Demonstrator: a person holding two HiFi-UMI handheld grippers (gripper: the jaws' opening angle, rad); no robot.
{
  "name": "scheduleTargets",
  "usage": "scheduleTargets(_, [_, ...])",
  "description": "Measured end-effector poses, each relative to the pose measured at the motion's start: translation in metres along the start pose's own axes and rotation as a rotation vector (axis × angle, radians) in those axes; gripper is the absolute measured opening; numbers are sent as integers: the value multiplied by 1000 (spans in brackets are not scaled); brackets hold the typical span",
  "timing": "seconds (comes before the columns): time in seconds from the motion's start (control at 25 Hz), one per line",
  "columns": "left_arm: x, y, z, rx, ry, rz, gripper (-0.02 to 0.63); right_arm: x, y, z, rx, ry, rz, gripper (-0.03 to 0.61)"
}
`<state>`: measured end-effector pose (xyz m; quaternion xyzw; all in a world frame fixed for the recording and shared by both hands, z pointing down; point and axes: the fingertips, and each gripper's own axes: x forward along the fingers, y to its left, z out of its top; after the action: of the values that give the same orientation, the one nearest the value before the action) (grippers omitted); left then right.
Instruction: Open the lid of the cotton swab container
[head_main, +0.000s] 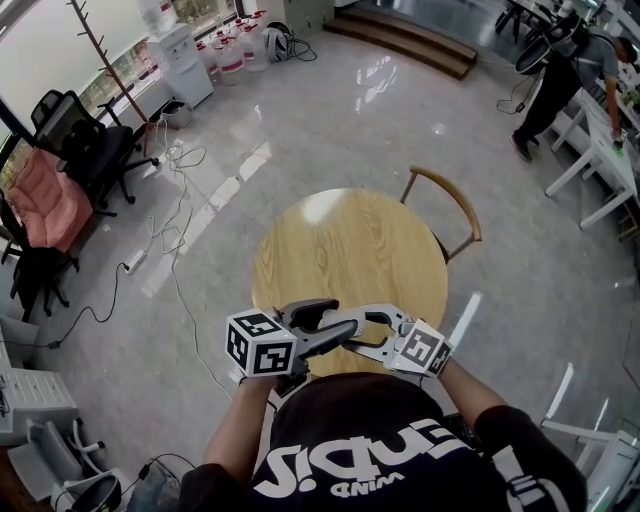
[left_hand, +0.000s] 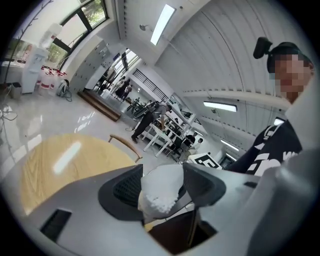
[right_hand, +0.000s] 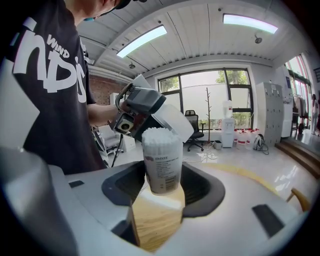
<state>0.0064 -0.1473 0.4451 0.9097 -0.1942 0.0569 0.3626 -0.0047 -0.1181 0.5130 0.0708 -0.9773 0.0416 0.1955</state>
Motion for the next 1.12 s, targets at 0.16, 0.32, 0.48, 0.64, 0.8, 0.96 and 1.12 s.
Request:
scheduleTargets(0.16, [2, 0, 4, 33, -29, 2, 259, -1, -4, 1, 15, -17, -6, 218])
scheduleTargets(0.32, [-3, -1, 11, 64, -63, 10, 261, -2, -8, 2, 27, -28, -18, 218])
scheduleTargets(0.48, [-13, 2, 23, 83, -108, 50, 260, -11, -14, 4, 68, -20, -41, 216])
scheduleTargets(0.64, [-24, 14, 30, 96, -153, 112, 259, -17, -26, -2, 110, -56, -84, 216])
scheduleTargets(0.8, [-30, 23, 29, 145, -149, 171, 174, -26, -40, -4, 145, -83, -142, 216])
scheduleTargets(0.96, [-37, 34, 24, 164, -159, 239, 71, -38, -54, 1, 174, -115, -205, 216])
scheduleTargets(1.12, [-44, 45, 15, 158, -173, 285, 9, -47, -63, 3, 176, -130, -263, 216])
